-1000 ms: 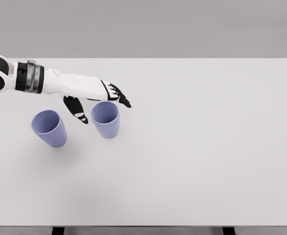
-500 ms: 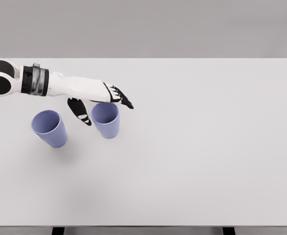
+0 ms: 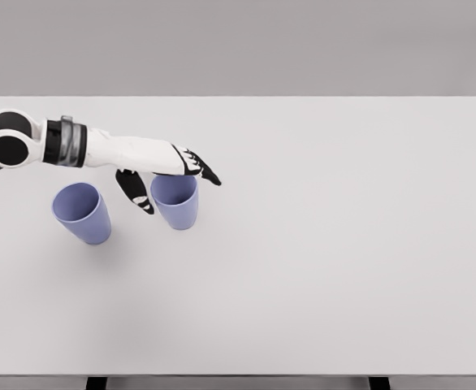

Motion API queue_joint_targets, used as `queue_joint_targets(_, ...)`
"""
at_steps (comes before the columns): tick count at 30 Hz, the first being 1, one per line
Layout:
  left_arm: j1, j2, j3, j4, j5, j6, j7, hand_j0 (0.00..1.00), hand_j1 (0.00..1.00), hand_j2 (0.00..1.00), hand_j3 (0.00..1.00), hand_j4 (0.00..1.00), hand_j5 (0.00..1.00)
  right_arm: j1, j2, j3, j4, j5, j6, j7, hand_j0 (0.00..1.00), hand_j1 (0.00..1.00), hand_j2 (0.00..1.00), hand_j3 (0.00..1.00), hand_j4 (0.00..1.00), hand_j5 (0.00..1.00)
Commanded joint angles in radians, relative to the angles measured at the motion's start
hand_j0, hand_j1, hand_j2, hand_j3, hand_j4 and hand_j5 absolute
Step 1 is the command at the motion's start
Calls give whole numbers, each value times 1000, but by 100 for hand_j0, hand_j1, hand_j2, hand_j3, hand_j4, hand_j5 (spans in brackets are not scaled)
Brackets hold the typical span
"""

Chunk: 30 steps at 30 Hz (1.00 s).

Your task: Place the right cup on the left cup with left arm

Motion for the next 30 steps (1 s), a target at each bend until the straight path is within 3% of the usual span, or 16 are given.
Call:
queue_joint_targets(1,3,-11,11,18,6,2,1,100,100,100,100,100,100,0,0,0,0,2,1,0,100,100,100,100,100,100)
queue_joint_targets(2,15,-11,26,20,6,2,1,100,100,100,100,100,100,0,0,0,0,2,-1,0,100,100,100,100,100,100)
queue_joint_targets(6,20,-11,35,20,6,2,4,67,67,67,67,67,67,0,0,0,0,0,-1,0,100,100,100,100,100,100)
queue_joint_targets(13,20,1,66,6,-9,2,-4,56,56,56,56,56,56,0,0,0,0,2,-1,0,100,100,100,100,100,100)
queue_joint_targets(16,12,20,78,-33,-5,2,-9,55,55,55,55,55,55,0,0,0,0,0,-1,0,100,100,100,100,100,100)
queue_joint_targets(22,-63,159,86,-158,80,2,-38,54,54,54,54,54,54,0,0,0,0,0,-1,0,100,100,100,100,100,100)
queue_joint_targets(30,-124,268,86,-243,133,2,-47,54,54,54,54,54,54,0,0,0,0,2,-1,0,100,100,100,100,100,100)
